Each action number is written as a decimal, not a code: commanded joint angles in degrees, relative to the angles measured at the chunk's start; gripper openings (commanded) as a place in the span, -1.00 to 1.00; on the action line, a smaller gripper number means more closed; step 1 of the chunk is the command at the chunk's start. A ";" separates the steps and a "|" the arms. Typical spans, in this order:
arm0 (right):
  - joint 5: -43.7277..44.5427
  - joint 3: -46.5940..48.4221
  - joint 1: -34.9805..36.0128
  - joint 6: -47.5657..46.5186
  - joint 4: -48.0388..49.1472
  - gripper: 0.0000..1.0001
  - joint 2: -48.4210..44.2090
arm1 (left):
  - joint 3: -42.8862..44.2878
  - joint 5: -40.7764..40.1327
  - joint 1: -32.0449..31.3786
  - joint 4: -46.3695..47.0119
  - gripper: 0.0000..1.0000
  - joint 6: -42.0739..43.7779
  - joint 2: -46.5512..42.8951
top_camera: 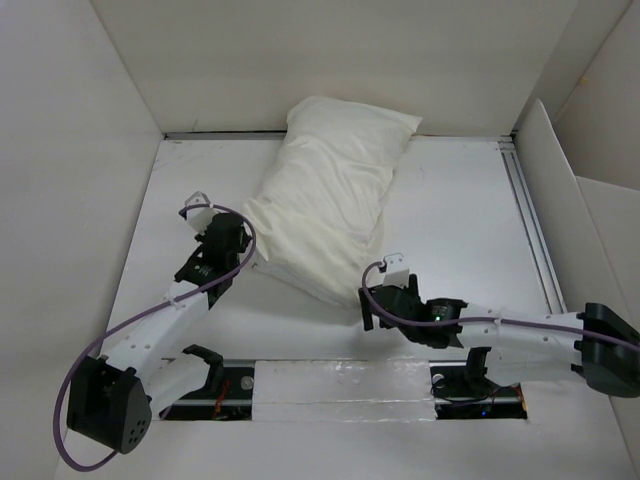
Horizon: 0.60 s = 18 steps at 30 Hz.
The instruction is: Put the pillow into the pillowcase
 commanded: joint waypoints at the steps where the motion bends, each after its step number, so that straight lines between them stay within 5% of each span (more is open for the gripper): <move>1: 4.31 2.93 0.52 1.96 -0.67 0.87 1.28 | 3.59 -0.24 0.22 2.92 -1.00 1.27 -0.30; 12: 9.68 4.95 -3.25 -2.25 9.16 0.70 9.63 | 2.53 2.05 0.22 4.15 -1.00 1.27 0.23; 18: 7.84 4.17 -3.26 -4.89 16.54 0.37 11.48 | 2.01 2.58 0.22 4.68 -1.00 2.41 -0.30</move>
